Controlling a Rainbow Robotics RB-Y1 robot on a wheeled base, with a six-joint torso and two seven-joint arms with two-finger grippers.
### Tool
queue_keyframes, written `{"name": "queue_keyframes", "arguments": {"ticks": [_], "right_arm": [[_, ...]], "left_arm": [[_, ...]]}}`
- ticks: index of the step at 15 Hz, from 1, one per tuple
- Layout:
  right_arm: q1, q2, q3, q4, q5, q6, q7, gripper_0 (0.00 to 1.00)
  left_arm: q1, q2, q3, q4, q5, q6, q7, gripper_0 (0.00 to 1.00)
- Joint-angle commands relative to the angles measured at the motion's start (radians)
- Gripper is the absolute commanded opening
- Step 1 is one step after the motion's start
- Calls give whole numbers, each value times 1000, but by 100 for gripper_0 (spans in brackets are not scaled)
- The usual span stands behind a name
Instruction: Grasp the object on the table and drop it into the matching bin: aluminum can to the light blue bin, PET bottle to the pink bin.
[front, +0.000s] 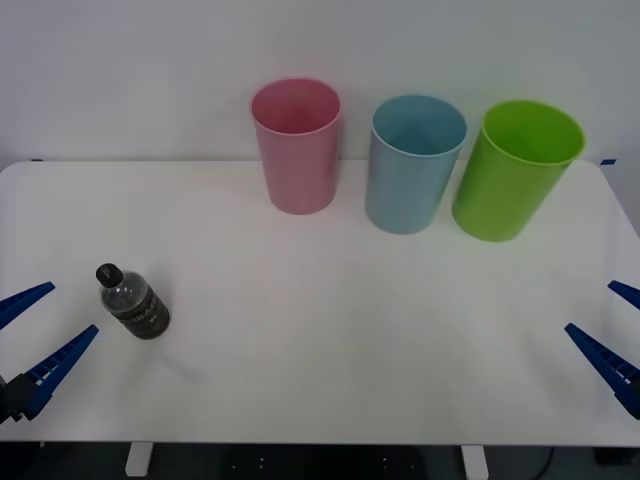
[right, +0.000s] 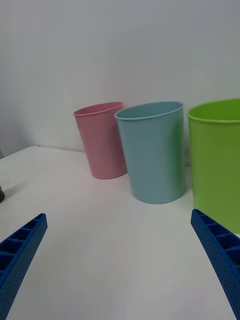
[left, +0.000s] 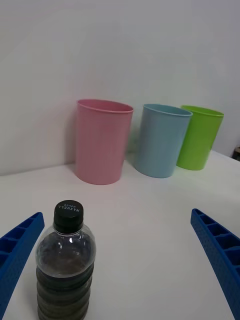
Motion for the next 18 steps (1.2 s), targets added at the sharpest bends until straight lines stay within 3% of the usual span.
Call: {"name": "queue_keyframes", "arguments": {"ticks": [1,4,12,18], "right_arm": [[0,0,0,0,0,0,0,100],[0,0,0,0,0,0,0,100],[0,0,0,0,0,0,0,100],[0,0,0,0,0,0,0,100]], "left_arm": [[0,0,0,0,0,0,0,100],[-2,-42,-13,21,-2,-1,-2,100],[19,-41,-2,43,1,48,-17,100],[61,-41,-10,67,3,163,-28,100]]}}
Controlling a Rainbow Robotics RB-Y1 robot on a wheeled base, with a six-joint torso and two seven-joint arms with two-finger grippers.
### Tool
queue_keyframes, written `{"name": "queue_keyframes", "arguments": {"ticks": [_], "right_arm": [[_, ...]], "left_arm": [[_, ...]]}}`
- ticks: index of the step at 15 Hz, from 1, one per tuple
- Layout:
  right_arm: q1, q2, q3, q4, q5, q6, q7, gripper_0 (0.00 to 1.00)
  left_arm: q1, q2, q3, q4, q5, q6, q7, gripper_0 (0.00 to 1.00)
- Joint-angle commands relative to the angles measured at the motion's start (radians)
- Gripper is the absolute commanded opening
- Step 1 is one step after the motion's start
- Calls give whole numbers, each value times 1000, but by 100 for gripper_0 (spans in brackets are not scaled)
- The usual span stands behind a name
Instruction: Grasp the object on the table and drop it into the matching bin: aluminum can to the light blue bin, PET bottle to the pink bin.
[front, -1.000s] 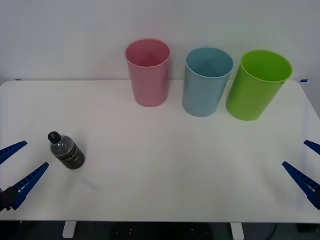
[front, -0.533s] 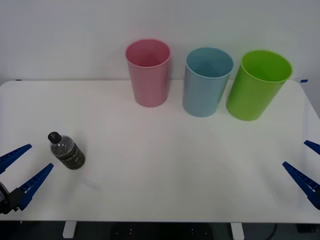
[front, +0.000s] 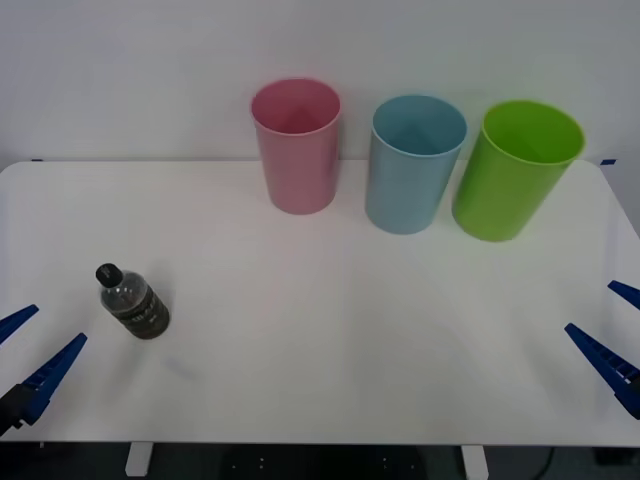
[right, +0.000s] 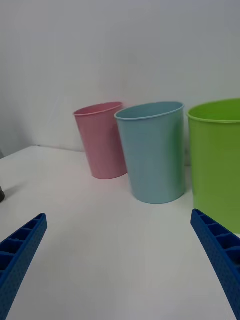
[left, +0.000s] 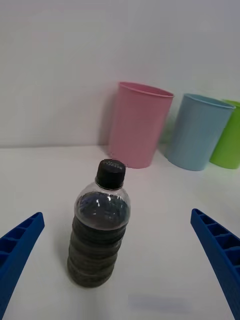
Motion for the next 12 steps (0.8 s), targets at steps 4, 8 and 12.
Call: {"name": "queue_keyframes", "arguments": {"ticks": [4,8,12], "right_arm": [[0,0,0,0,0,0,0,100],[0,0,0,0,0,0,0,100],[0,0,0,0,0,0,0,100]], "left_arm": [[45,0,-27,2,1,117,-20,100],[60,0,-82,5,-9,195,-43,100],[54,0,-107,26,-29,221,-139,100]]}}
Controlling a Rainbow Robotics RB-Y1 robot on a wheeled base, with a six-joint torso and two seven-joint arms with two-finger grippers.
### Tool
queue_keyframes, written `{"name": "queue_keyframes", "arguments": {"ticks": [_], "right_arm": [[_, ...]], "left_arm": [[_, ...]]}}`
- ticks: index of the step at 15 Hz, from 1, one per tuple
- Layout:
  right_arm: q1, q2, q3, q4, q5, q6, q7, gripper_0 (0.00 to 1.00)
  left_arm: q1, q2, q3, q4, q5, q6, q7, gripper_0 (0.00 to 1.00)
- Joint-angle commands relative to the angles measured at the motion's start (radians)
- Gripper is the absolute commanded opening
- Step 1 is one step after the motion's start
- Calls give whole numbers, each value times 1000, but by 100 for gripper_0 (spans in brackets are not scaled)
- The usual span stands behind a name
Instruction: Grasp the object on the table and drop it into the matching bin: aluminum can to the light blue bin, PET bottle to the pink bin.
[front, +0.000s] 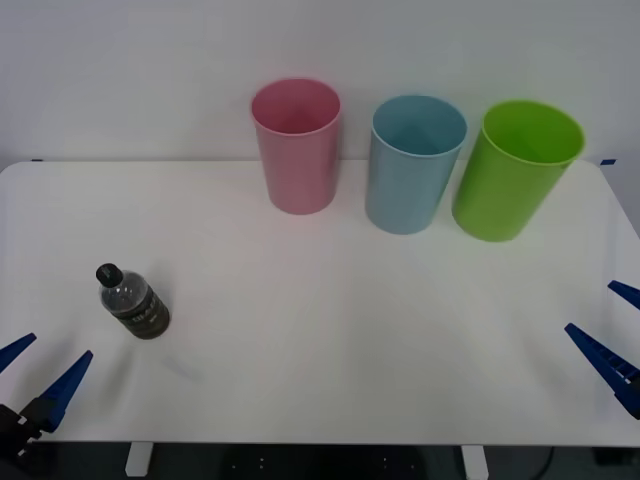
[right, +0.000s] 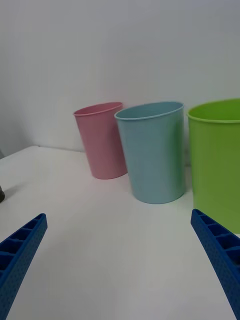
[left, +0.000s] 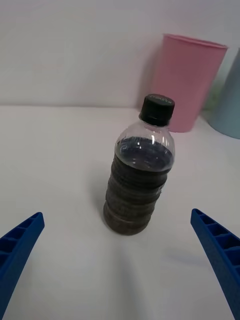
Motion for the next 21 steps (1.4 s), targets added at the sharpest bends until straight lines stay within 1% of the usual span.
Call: {"name": "queue_keyframes", "arguments": {"ticks": [1,3,6,8,10,13,14,17,21], "right_arm": [[0,0,0,0,0,0,0,100],[0,0,0,0,0,0,0,100],[0,0,0,0,0,0,0,100],[0,0,0,0,0,0,0,100],[0,0,0,0,0,0,0,100],[0,0,0,0,0,0,0,100],[0,0,0,0,0,0,0,100],[0,0,0,0,0,0,0,100],[0,0,0,0,0,0,0,100]], "left_arm": [[-15,-2,-31,32,11,21,-81,100],[-35,-2,-59,61,33,38,-126,100],[-56,-6,-97,72,44,64,-138,100],[-76,-38,-102,84,41,68,-149,100],[-99,-75,-99,88,2,73,-158,100],[-125,-104,-97,90,-29,96,-164,100],[-135,-106,-99,98,-33,101,-165,100],[-211,-104,-102,187,-35,102,-188,100],[-273,-104,-102,234,-52,101,-202,100]]}}
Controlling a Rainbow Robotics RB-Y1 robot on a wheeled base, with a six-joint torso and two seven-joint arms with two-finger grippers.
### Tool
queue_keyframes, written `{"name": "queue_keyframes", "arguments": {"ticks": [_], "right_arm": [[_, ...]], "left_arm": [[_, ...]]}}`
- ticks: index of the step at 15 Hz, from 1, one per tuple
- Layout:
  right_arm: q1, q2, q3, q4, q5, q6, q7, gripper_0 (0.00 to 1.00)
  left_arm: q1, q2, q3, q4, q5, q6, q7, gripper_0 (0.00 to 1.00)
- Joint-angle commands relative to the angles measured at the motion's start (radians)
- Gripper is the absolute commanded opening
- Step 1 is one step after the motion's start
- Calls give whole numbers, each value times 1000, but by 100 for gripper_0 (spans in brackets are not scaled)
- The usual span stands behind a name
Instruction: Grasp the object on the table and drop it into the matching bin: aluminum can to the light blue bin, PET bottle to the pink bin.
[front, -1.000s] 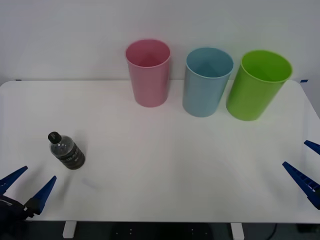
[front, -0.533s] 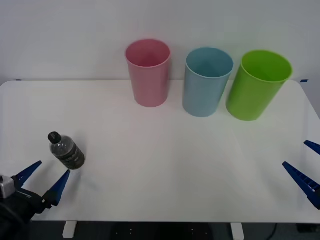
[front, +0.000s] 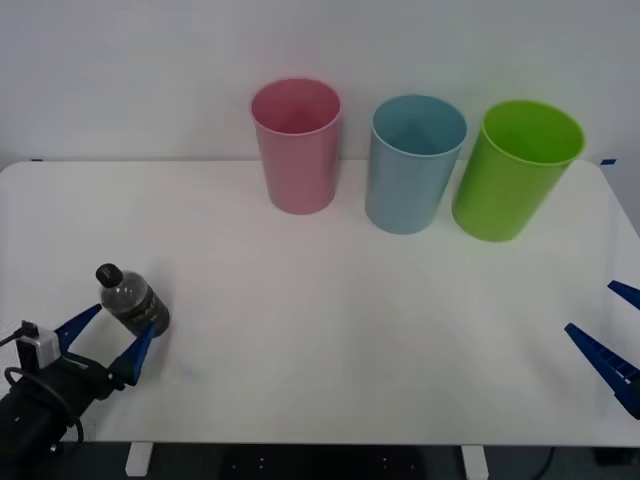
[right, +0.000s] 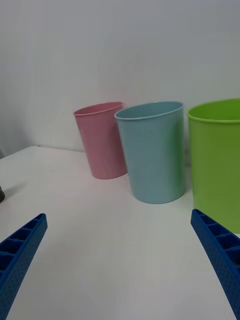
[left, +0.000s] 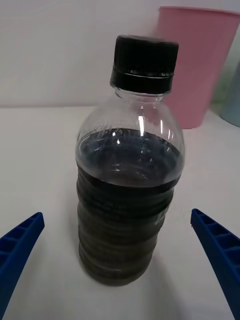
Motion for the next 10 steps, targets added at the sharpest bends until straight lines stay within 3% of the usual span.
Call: {"name": "queue_keyframes", "arguments": {"ticks": [1,10], "right_arm": [[0,0,0,0,0,0,0,100],[0,0,0,0,0,0,0,100]], "left_arm": [[-37,1,-2,31,-5,-1,-4,100],[-137,-1,-8,118,-23,7,-16,100]]}}
